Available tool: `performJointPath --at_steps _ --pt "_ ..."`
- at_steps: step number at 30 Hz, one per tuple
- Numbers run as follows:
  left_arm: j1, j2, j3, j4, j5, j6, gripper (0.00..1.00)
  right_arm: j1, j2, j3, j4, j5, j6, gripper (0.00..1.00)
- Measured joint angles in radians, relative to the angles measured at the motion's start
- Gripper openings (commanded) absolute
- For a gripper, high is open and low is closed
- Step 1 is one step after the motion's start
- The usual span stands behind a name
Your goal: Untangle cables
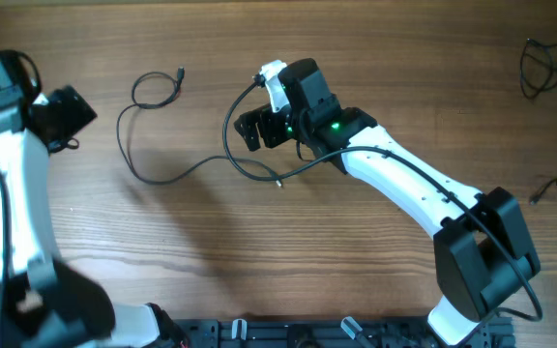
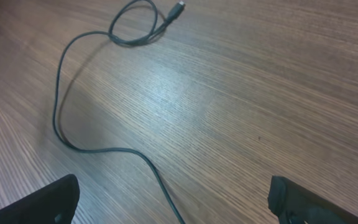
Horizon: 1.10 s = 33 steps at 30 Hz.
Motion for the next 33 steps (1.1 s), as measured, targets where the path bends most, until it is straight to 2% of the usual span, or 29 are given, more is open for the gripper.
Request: performJointPath --at_steps 3,6,7,9,10,11,13,16,18,20,23,25,29,33 --pt "-0.002 0.148 0.0 0.07 0.002 0.075 0.72 0.0 0.0 0.0 -0.018 0.01 0.0 1.0" --pt "-0.018 0.267 0.0 0.155 0.011 0.207 0.72 0.0 0.0 0.0 -0.02 0.014 0.0 1.0" --pt "-0.027 0.294 0.0 0.16 0.025 0.247 0.68 0.0 0.0 0.0 -0.02 0.014 0.0 1.0" --pt "-0.057 0.354 0.0 0.177 0.079 0.35 0.29 0.0 0.0 0.0 -0.005 0.015 0.02 1.0" --pt "-0.07 0.373 0.0 0.185 0.097 0.375 0.06 0.0 0.0 0.0 0.005 0.015 0.034 1.0" --pt "-0.082 0.391 0.0 0.198 0.111 0.397 0.04 0.0 0.0 0.0 0.015 0.015 0.058 1.0" --pt "-0.102 0.42 0.0 0.213 0.13 0.414 0.04 0.0 0.0 0.0 0.026 0.018 0.097 1.0" --pt "-0.111 0.427 0.0 0.208 0.238 0.31 0.04 0.0 0.0 0.0 0.026 0.021 0.118 1.0" --pt "-0.127 0.427 0.0 0.165 0.462 0.199 0.04 -0.003 0.0 0.0 0.049 0.032 0.185 1.0" --pt "-0.179 0.427 0.0 0.124 0.665 0.138 0.04 -0.027 0.0 0.0 0.053 0.034 0.241 1.0" --pt "-0.327 0.427 0.0 0.09 0.852 0.1 0.04 -0.117 -0.017 0.0 -0.026 0.042 0.285 1.0" --pt "-0.487 0.427 0.0 0.085 0.897 0.093 0.04 -0.199 -0.043 0.0 -0.104 0.047 0.333 1.0" --pt "-0.683 0.427 0.0 0.077 0.894 0.1 0.07 -0.341 -0.06 0.0 -0.254 0.05 0.411 1.0" --pt "-0.788 0.417 0.0 -0.019 1.009 0.294 0.08 -0.405 -0.06 0.0 -0.293 0.052 0.428 1.0"
